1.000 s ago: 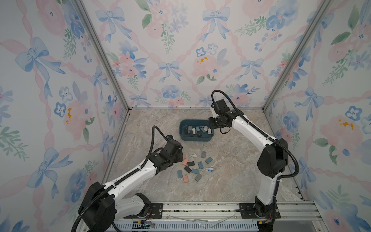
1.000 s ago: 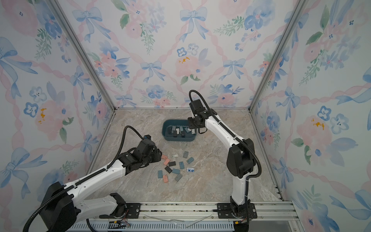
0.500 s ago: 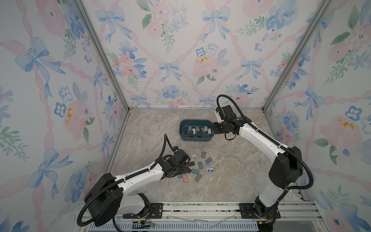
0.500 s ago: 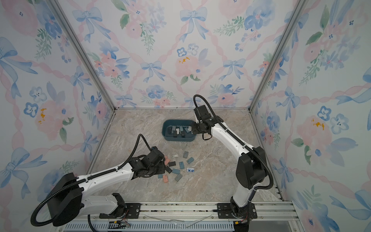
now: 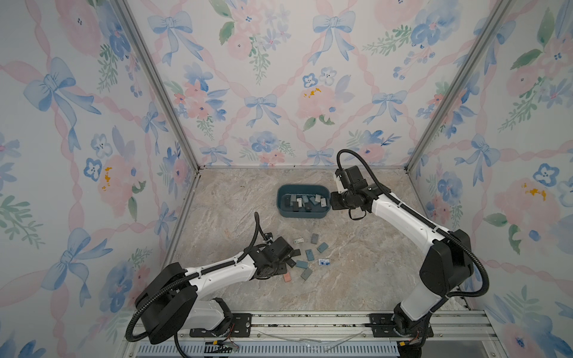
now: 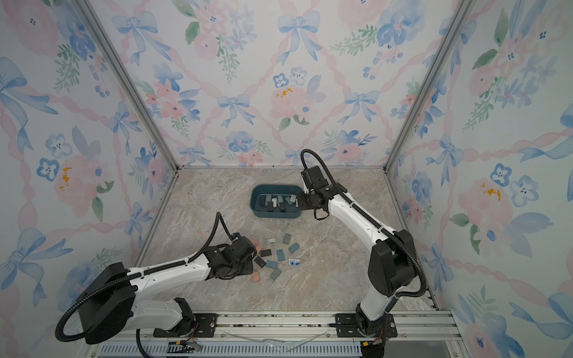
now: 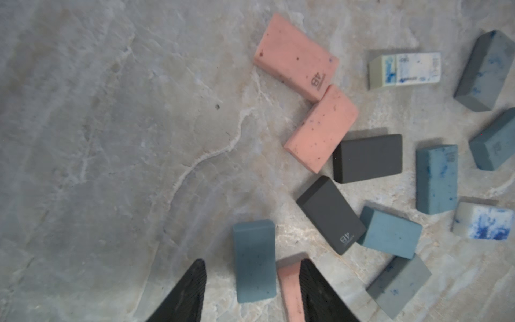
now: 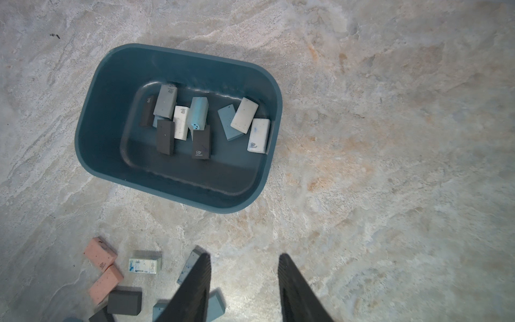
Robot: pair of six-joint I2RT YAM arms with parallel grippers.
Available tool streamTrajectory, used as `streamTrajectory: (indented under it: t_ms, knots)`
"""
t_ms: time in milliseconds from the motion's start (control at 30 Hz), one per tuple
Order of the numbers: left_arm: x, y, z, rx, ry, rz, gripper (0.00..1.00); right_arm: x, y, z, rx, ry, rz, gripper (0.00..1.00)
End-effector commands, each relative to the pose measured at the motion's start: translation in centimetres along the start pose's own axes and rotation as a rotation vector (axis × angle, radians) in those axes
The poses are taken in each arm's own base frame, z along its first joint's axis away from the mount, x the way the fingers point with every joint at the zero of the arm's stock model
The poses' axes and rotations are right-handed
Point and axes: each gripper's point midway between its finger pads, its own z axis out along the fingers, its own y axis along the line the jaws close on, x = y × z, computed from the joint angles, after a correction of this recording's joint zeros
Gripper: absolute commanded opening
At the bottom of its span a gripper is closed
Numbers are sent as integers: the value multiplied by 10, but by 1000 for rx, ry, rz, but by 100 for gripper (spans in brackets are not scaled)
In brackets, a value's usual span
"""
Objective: Put the eraser in the storage box
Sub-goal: Pick up the eraser from the center of the board.
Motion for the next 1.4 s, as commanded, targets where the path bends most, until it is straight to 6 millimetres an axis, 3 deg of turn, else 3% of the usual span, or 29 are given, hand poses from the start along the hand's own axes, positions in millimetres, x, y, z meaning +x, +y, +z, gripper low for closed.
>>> streamTrajectory:
  t_ms: [0,667,1000,1367]
  knots:
    - [2,9,4,-48,-9,-20,57,-2,-2,-6,-7,-17,17,43]
    - [1,3,17,-95,15,-9,54,9,-6,-1,-2,6,34,43]
    - [11,9,23,-118,46,-4,45,13,-7,1,0,12,38,43]
    - [11,10,23,-136,46,4,26,16,-10,3,5,19,42,43]
